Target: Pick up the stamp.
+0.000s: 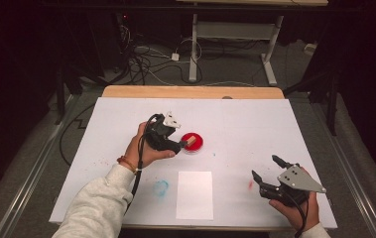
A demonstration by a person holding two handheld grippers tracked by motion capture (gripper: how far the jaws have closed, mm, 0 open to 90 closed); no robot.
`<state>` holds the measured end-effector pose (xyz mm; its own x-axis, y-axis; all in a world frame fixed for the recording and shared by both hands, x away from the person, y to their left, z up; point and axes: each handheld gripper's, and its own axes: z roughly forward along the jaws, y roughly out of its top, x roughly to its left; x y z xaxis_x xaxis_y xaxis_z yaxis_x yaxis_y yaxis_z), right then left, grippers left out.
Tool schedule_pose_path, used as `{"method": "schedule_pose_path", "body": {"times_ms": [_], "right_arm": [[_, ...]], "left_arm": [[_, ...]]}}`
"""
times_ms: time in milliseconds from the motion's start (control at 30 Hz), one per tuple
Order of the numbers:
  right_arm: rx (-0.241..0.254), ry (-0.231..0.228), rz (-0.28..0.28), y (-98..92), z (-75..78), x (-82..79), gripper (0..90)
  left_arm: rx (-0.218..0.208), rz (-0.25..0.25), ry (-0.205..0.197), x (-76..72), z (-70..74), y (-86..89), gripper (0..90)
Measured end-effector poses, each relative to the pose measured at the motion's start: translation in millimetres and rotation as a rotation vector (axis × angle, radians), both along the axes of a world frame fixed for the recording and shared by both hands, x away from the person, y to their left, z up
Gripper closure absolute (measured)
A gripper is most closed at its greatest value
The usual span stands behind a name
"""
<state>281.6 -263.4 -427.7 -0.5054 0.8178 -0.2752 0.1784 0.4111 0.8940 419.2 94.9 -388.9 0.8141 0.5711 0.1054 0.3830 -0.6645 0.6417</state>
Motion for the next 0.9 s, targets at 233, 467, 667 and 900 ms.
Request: {"method": "schedule_pose_path", "body": {"times_ms": [233,467,667,900], "right_arm": [[-0.007,0.007,0.01,2.1,-1.5,1.8,23.4],[-0.009,0.012,0.014,2.8,-2.3,2.7,23.4],[-0.016,0.013,0.014,2.6,-2.7,2.7,23.4],[-0.031,0.016,0.018,3.9,-3.9,3.2,23.5]], "left_arm": [[0.017,-0.007,0.019,8.6,1.3,-10.2,31.9],[0.049,-0.004,0.059,20.7,-5.5,-22.5,33.1],[0.048,-0.006,0.1,31.1,-14.8,-29.3,41.4],[0.076,0.028,0.149,44.7,-24.8,-36.9,48.1]]}}
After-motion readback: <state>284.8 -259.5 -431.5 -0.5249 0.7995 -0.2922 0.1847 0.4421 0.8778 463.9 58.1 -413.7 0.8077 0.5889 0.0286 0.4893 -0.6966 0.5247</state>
